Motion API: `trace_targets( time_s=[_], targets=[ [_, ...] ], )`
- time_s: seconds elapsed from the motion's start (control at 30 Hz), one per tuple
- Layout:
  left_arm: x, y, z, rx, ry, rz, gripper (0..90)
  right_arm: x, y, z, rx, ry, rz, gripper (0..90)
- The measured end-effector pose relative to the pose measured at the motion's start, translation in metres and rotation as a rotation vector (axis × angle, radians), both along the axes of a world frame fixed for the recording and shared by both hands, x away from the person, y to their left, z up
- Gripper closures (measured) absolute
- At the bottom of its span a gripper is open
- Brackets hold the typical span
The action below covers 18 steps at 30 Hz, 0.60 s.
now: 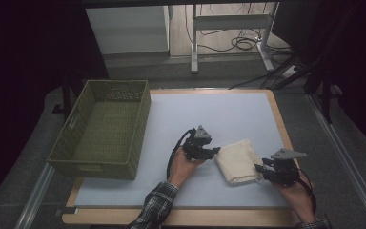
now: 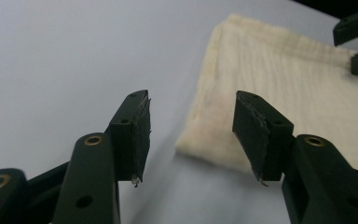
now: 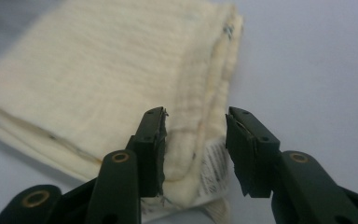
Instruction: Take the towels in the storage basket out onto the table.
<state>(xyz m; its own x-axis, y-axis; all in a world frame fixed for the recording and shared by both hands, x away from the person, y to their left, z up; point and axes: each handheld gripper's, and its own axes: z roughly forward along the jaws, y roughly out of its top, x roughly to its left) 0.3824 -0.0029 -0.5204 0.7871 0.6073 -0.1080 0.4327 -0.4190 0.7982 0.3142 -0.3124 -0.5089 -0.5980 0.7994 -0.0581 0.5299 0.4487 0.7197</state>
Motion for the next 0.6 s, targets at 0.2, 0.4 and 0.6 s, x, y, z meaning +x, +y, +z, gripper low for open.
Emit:
trace_targets(
  time_s=[0.2,0.4,0.6],
  targets=[
    [0.002,0.0,-0.008,-0.01,0.03,-0.002,45.4,-0.001,-0.014,-0.007,0.041,0.036,-0.037,57.4],
    [0.005,-0.007,-0.011,0.024,0.041,-0.008,43.1,-0.002,-0.016,-0.01,0.078,0.073,-0.035,51.3],
    [0.006,-0.018,-0.016,0.061,0.048,-0.01,46.6,-0.003,-0.015,-0.01,0.076,0.083,-0.024,52.6]
  ],
)
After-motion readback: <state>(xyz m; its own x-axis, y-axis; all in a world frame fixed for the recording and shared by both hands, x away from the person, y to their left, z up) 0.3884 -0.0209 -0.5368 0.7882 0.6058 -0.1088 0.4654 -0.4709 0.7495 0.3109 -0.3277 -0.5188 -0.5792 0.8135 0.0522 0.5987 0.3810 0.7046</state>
